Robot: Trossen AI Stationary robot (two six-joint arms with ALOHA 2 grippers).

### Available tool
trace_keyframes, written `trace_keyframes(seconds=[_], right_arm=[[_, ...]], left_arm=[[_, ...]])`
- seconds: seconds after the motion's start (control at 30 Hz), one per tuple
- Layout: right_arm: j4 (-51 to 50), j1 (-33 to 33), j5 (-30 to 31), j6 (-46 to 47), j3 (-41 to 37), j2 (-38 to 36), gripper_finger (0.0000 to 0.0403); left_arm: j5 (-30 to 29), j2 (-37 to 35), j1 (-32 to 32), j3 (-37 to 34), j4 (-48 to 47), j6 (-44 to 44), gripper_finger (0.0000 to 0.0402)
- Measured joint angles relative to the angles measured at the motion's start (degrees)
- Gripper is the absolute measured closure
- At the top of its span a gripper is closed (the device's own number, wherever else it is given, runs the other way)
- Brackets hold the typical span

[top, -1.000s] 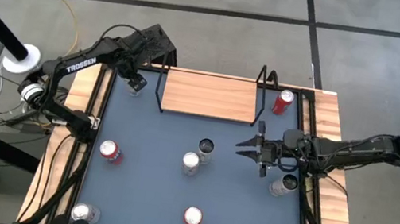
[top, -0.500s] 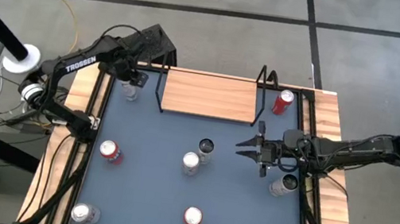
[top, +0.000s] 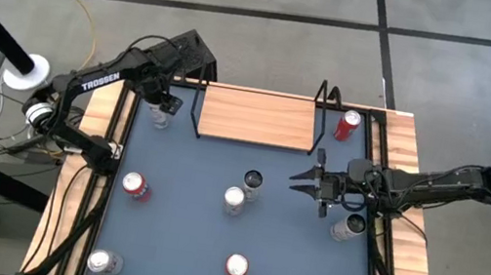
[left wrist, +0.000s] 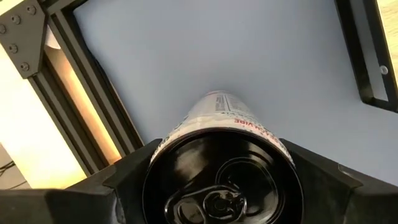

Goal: Place canned beverage on shelf
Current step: Put the top white-pink soda can on the shelf

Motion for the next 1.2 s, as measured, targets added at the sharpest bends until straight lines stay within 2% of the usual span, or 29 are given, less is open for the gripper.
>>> trace_keyframes(seconds=[0.33,0.57,0.87,1.07,1.2], right_arm=[[-0.37,0.00,0.02,0.00,0.00,0.00,0.0292],[-0.37,0.00,0.28,0.00,-0.02,-0.02,0.0292],[-0.44,0.01,0.26,0.00,-0.02,-0.01,0.0292],[-0.46,0.00,0.22,0.00,-0.02,0.00,0.0292],[-0.55,0.00,0.19,0.00,-0.02,-0.01,0.0292]], left_arm=[[-0.01,0.07,0.02,0.00,1.31,-2.98,0.0112],[-2.98,0.07,-0.04,0.00,1.63,3.16,0.0111],[-2.41,0.07,-0.43,0.03,7.07,11.20,0.0110],[-2.55,0.07,-2.40,2.95,6.30,19.02,0.0110],[-5.78,0.07,-4.22,5.80,5.07,21.82,0.0110]])
